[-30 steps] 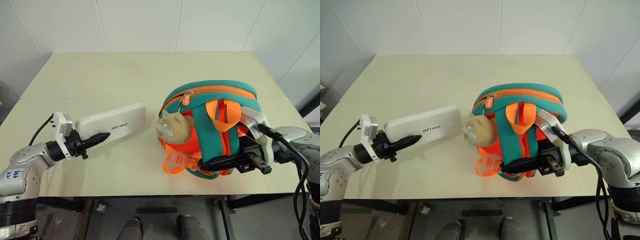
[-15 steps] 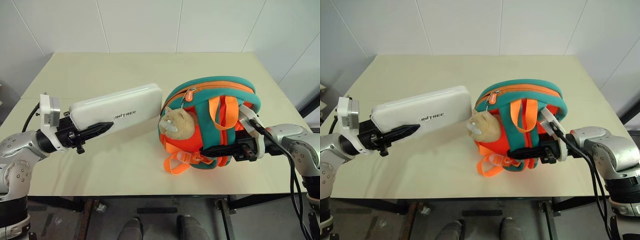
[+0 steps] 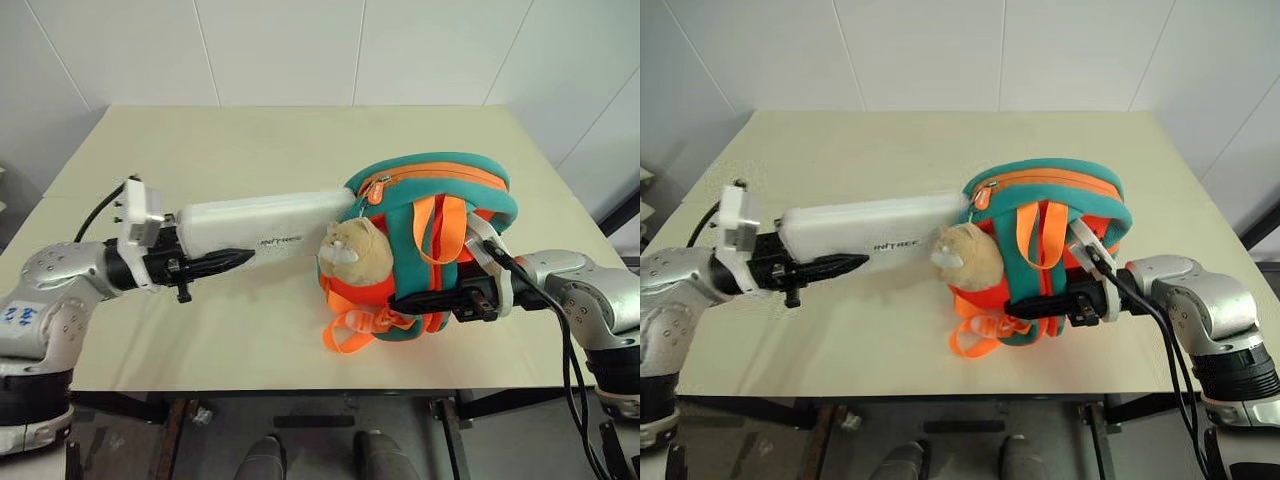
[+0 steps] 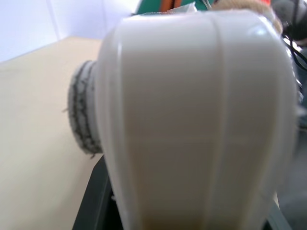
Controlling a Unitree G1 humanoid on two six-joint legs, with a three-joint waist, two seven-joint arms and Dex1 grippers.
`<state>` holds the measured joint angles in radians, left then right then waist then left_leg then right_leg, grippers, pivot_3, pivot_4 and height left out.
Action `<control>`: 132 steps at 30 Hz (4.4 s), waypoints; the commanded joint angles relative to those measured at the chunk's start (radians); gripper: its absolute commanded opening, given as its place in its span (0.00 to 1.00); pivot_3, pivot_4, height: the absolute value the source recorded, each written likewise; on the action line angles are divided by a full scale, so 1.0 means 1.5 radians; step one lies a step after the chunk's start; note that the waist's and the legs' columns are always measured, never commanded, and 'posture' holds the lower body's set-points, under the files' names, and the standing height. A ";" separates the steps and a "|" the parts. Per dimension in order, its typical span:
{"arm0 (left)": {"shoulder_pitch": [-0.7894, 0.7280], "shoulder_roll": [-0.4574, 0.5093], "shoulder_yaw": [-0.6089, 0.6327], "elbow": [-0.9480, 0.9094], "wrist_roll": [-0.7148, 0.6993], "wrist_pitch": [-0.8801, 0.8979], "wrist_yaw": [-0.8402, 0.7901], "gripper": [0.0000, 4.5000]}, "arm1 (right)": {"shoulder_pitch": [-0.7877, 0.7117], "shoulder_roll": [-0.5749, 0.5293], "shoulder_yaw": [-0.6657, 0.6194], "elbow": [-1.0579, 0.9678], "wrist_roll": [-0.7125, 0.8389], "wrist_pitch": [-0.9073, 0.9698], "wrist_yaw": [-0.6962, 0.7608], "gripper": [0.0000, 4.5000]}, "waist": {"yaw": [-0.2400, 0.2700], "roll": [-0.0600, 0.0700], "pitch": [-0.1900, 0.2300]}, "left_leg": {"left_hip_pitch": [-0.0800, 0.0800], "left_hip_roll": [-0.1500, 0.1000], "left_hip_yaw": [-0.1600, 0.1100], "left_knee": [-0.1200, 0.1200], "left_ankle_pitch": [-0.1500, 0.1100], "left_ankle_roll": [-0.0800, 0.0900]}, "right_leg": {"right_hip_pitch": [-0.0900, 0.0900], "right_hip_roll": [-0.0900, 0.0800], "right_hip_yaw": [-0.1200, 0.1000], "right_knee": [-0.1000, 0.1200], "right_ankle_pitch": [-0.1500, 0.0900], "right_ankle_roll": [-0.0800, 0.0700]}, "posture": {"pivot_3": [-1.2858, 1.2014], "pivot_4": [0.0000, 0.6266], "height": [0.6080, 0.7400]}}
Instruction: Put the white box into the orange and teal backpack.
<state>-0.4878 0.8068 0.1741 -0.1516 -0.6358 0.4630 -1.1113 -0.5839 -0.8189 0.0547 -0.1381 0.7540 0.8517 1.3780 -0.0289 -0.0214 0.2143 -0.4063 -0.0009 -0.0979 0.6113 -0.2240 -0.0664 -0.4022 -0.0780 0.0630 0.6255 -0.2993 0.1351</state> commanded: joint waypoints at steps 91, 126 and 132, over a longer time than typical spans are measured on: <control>-0.250 -0.012 -0.128 0.351 0.201 -0.177 -0.127 0.32 | 0.014 0.062 -0.014 -0.020 -0.013 -0.037 -0.068 0.00 | 0.000 0.000 0.000 | 0.001 0.000 -0.001 0.001 0.000 0.001 | 0.001 0.000 0.000 0.001 0.000 0.001 | 0.52 0.24 1.00; 0.058 -0.030 -0.042 0.113 0.167 -0.145 -0.029 1.00 | 0.139 -0.043 -0.189 -0.014 -0.058 -0.179 -0.142 1.00 | 0.005 -0.001 0.000 | 0.001 0.000 -0.001 0.001 0.000 0.001 | 0.003 -0.001 0.000 -0.001 0.001 0.001 | 0.52 0.24 1.00; 0.038 -0.037 -0.023 0.099 0.135 -0.123 -0.018 1.00 | 0.182 -0.070 -0.218 0.028 -0.096 -0.241 -0.132 1.00 | 0.001 -0.001 0.000 | 0.002 0.000 -0.001 0.001 0.000 0.001 | 0.003 -0.001 0.000 -0.001 0.001 0.001 | 0.52 0.24 1.00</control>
<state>-0.4211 0.7532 0.1173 0.0410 -0.4007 0.2727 -1.1392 -0.3246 -0.9090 -0.2403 -0.1051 0.6293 0.5353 1.1815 -0.0272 -0.0229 0.2137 -0.4039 -0.0015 -0.0993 0.6121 -0.2241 -0.0645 -0.3972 -0.0789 0.0625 0.6238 -0.2984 0.1371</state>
